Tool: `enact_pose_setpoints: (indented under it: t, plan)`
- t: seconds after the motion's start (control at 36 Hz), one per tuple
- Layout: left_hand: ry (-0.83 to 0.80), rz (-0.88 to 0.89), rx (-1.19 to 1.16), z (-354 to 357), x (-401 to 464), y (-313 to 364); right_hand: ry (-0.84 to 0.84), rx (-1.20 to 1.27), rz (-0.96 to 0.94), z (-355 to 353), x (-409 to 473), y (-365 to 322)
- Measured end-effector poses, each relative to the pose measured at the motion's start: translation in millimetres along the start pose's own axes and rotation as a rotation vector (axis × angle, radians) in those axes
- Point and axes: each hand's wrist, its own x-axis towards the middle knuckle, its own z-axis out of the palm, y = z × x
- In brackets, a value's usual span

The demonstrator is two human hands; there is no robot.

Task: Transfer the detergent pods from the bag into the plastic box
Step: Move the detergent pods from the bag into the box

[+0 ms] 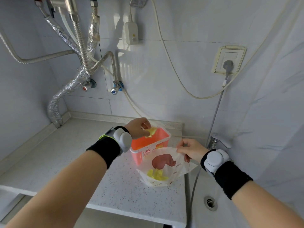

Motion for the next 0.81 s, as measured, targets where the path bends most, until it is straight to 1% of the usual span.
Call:
enact_pose_setpoints:
  t: [0.19, 0.33, 0.5, 0.61, 0.67, 0.72, 0.75, 0.81]
  plan:
    - [-0.018, -0.139, 0.147, 4.6, 6.7, -18.4, 0.001, -0.012, 0.027, -0.9, 1.9, 2.7]
    - [0.004, -0.169, 0.16, 8.3, 10.1, -23.4, 0.006, -0.011, 0.034, -3.4, 2.4, 2.7]
    - [0.154, -0.144, 0.065, 9.2, 18.3, -19.8, -0.002, 0.002, 0.033, -2.7, 1.5, 2.0]
    - [0.137, -0.145, 0.04, 17.3, 23.5, -19.5, -0.005, -0.016, 0.036, -1.7, 2.3, 2.4]
    - [0.144, -0.109, 0.027, 21.6, 24.0, -18.8, -0.003, -0.024, 0.039, -2.1, 2.4, 2.9]
    - [0.148, -0.05, -0.032, 25.1, 24.0, -16.0, -0.003, -0.016, 0.039, -3.2, 2.0, 3.1]
    - [0.129, -0.028, -0.09, 25.8, 22.3, -12.7, -0.003, -0.01, 0.038, -3.5, 2.1, 2.9]
    - [0.021, 0.008, -0.216, 26.4, 15.8, -1.5, 0.001, 0.0, 0.039, -4.0, 2.5, 2.5]
